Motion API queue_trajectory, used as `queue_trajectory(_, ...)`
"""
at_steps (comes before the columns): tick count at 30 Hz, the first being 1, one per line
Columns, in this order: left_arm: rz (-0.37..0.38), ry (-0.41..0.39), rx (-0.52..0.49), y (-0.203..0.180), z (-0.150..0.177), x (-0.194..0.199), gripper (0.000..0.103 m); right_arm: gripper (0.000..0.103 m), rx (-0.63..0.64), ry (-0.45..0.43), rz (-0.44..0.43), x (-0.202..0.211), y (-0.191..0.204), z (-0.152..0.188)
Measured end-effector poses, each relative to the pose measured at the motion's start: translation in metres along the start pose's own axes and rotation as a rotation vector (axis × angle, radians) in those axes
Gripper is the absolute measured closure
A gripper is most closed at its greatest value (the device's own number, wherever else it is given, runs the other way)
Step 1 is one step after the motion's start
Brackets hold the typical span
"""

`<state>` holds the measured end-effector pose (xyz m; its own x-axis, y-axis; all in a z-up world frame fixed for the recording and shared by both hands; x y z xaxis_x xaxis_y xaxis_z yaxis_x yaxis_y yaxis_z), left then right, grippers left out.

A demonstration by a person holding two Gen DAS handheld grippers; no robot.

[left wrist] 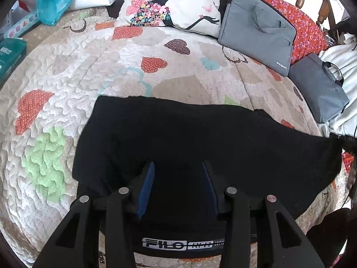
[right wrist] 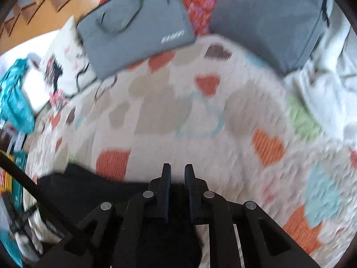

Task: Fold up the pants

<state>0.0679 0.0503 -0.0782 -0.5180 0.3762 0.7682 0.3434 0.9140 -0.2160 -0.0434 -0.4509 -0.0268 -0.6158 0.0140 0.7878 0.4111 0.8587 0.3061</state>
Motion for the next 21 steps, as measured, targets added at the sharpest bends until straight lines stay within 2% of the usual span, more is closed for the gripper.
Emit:
queue_trajectory(3, 0.003, 0.007, -0.008, -0.004, 0.001, -0.003, 0.060, 0.097, -0.021, -0.010, 0.026, -0.004, -0.012, -0.020)
queue_trajectory(5, -0.012, 0.012, -0.033, -0.009, 0.002, -0.005, 0.059, 0.097, -0.007, 0.009, 0.063, -0.012, -0.016, -0.020)
queue_trajectory(7, -0.044, 0.015, -0.069, -0.012, 0.003, -0.007, 0.059, 0.097, 0.016, 0.057, 0.061, -0.020, -0.018, -0.010)
queue_trajectory(9, -0.084, 0.024, -0.100, -0.013, 0.006, -0.009, 0.059, 0.097, 0.008, 0.129, 0.012, -0.025, -0.017, 0.013)
queue_trajectory(11, -0.181, 0.038, -0.132, -0.008, 0.009, -0.013, 0.059, 0.096, 0.001, 0.203, -0.044, -0.025, -0.013, 0.034)
queue_trajectory(12, -0.200, 0.041, -0.142, -0.006, 0.009, -0.014, 0.060, 0.096, 0.020, 0.223, -0.040, -0.024, -0.012, 0.042)
queue_trajectory(14, -0.197, 0.038, -0.130, -0.003, 0.009, -0.011, 0.061, 0.090, 0.079, 0.235, 0.085, -0.021, -0.018, 0.047)
queue_trajectory(16, -0.185, 0.021, -0.119, 0.000, 0.008, -0.005, 0.063, 0.086, 0.130, 0.145, 0.301, -0.008, -0.026, 0.033)
queue_trajectory(17, -0.168, 0.009, -0.111, 0.002, 0.008, -0.002, 0.063, 0.083, 0.129, 0.109, 0.309, -0.003, -0.024, 0.026)
queue_trajectory(19, -0.121, -0.033, -0.076, 0.008, 0.005, 0.009, 0.063, 0.066, 0.108, 0.052, 0.225, 0.006, -0.005, 0.010)
queue_trajectory(21, -0.076, -0.067, -0.018, 0.017, 0.003, 0.017, 0.063, 0.064, 0.147, 0.024, 0.094, 0.001, 0.034, -0.003)
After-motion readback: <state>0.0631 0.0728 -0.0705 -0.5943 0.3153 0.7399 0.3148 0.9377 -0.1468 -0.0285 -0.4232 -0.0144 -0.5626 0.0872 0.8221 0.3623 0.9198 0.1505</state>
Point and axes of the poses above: each gripper's, at about its wrist camera, not at the fingertips, and x roughly against the way its jaws point, y to its left, z to its underside, the point moved 4 cm from there along -x, roughly the way its jaws point, and after that the axes turned 4 degrees about -y, right-handed, at the moved point
